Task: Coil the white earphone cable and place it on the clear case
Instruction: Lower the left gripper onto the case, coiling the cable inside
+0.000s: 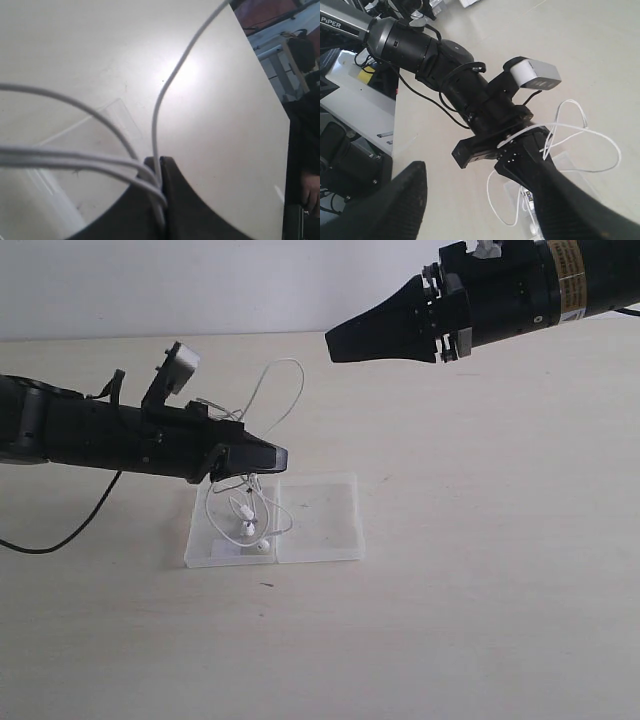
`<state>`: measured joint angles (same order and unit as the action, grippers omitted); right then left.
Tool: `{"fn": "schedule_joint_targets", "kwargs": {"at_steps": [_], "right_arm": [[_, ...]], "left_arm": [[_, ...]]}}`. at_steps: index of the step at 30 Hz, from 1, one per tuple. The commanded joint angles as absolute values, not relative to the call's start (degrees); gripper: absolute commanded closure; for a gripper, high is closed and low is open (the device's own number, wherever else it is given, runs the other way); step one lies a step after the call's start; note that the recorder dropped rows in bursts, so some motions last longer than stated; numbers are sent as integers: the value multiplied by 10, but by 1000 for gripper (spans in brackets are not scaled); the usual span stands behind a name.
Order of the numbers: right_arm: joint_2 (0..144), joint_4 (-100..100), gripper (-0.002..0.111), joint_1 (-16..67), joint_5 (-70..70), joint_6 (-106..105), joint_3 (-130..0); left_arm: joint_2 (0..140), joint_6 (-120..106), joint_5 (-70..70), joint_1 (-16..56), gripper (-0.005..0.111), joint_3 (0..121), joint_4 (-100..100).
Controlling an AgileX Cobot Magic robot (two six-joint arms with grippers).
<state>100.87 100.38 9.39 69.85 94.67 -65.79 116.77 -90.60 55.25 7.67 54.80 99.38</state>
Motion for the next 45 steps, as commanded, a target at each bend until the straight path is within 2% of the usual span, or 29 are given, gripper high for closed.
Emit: {"fn": "schedule_joint_targets", "kwargs": {"at_steps": [1,18,24,45], "right_arm": [[1009,999,49,93,697,942,-656],[1009,999,49,93,689,932,-656],[1009,999,49,93,689,931,-656],[1009,999,49,93,687,927,-656]], "left_arm": [[1168,-912,531,81,107,547,999],[1200,-947,530,105,107,547,999],[1200,-953,473,122,107,547,999],[1200,-939,472,125,107,567,999]]}}
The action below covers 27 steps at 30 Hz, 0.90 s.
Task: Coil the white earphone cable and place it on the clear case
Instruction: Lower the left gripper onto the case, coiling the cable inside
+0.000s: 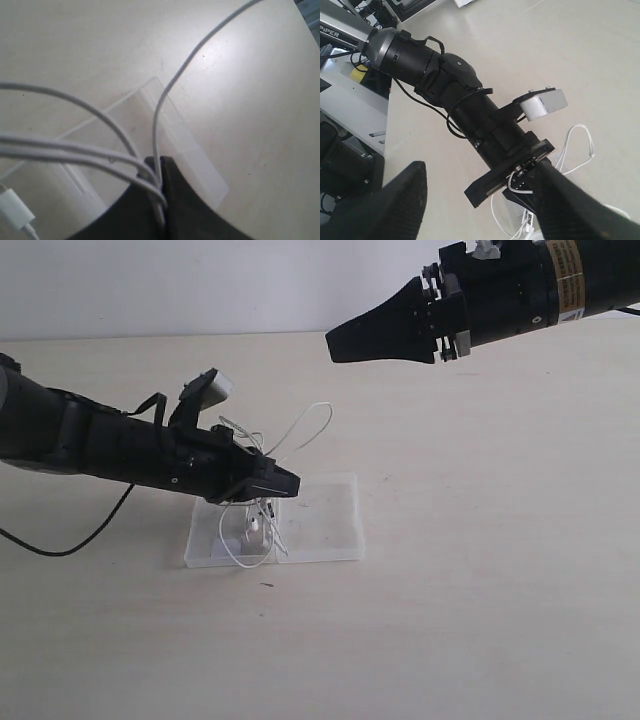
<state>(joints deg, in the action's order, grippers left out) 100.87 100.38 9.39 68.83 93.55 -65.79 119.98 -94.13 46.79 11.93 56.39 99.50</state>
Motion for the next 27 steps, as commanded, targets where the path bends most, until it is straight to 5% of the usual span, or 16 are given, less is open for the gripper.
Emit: {"fn": "schedule_joint_targets", "kwargs": {"at_steps": [1,23,27], "right_arm": [[1009,999,49,93,687,927,-656],[1009,999,49,93,687,926,-656],[1009,999,49,93,687,926,-656]], "left_arm": [[1200,-940,472,127,107,567,999],[1207,-877,374,190,107,623,928],[1207,-868,378,190,92,623,904]]}}
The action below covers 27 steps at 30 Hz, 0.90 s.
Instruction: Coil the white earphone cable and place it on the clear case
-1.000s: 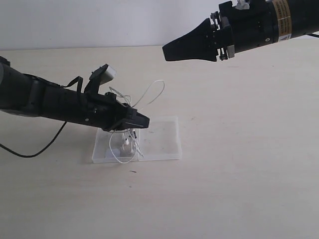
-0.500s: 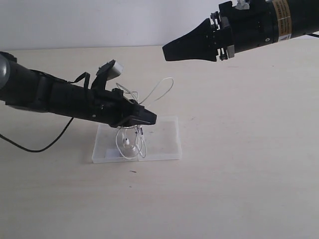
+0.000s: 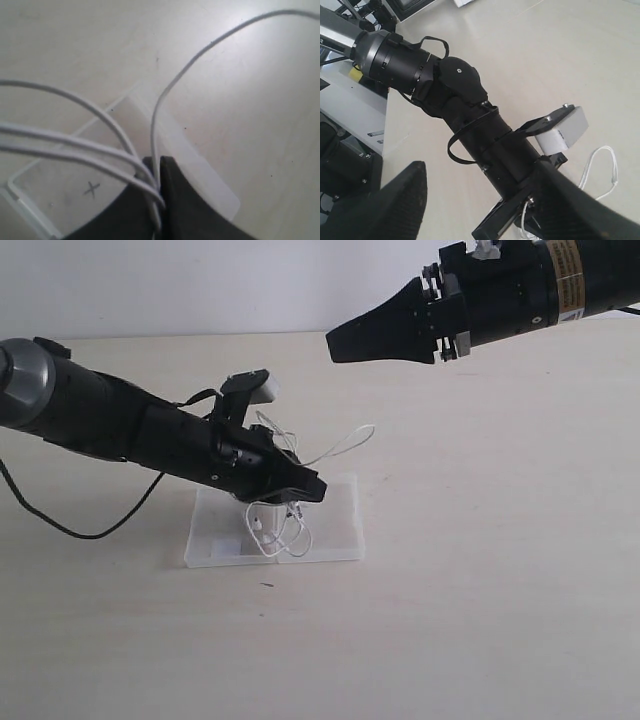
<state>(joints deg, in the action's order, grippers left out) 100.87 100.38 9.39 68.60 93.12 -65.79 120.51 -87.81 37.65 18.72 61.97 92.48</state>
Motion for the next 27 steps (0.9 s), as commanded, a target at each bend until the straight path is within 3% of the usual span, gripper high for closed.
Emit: {"fn": "schedule_joint_targets", "kwargs": {"at_steps": [1,6,22,27], "right_arm": [[1009,999,49,93,687,926,-656],[1009,999,49,93,687,926,-656],[1009,999,49,93,658,926,-656],[1009,999,49,93,658,926,-656]], "left_arm": [[1207,-868,378,190,87,623,899],[1207,-868,382,190,60,623,884],[1159,-865,397,190,57,627,820],[1145,-854,396,190,43,627,799]]}}
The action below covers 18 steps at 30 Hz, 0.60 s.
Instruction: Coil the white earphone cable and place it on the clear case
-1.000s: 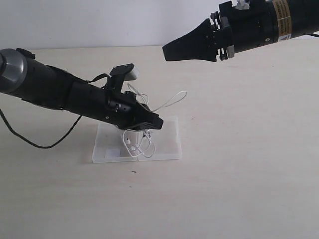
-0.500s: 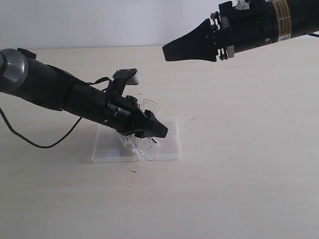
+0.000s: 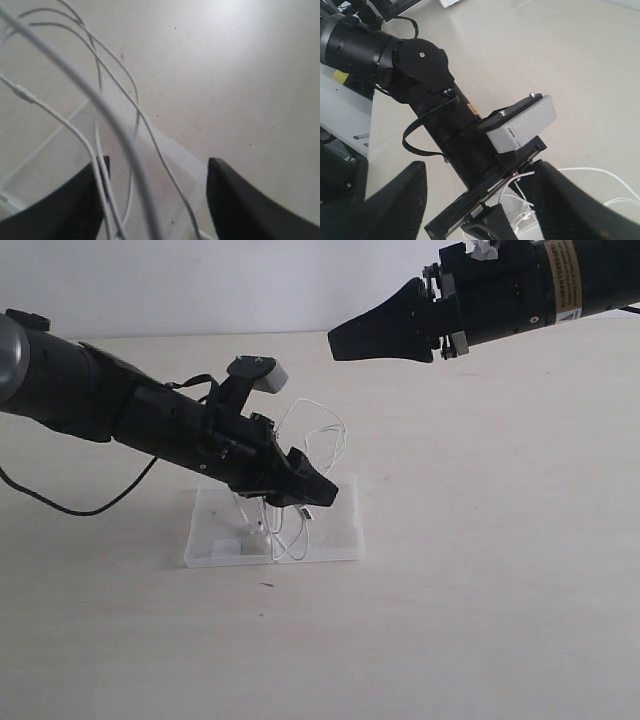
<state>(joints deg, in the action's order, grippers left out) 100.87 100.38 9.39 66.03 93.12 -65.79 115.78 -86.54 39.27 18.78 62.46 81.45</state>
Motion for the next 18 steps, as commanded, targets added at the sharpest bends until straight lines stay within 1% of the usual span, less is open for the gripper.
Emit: {"fn": "schedule_joint_targets", "kwargs": {"at_steps": [1,4,14,18], "right_arm": [[1009,999,49,93,658,926,-656],[1009,999,49,93,658,926,-656],[1009,999,49,93,648,926,-656],[1009,999,49,93,646,927,-656]], "left_arm": [[1145,-848,393,190,40,627,793],[1145,-831,377,190,37,627,769],[1119,-817,388,190,38,627,762],[1098,-847,386,190,38,627,760]]}}
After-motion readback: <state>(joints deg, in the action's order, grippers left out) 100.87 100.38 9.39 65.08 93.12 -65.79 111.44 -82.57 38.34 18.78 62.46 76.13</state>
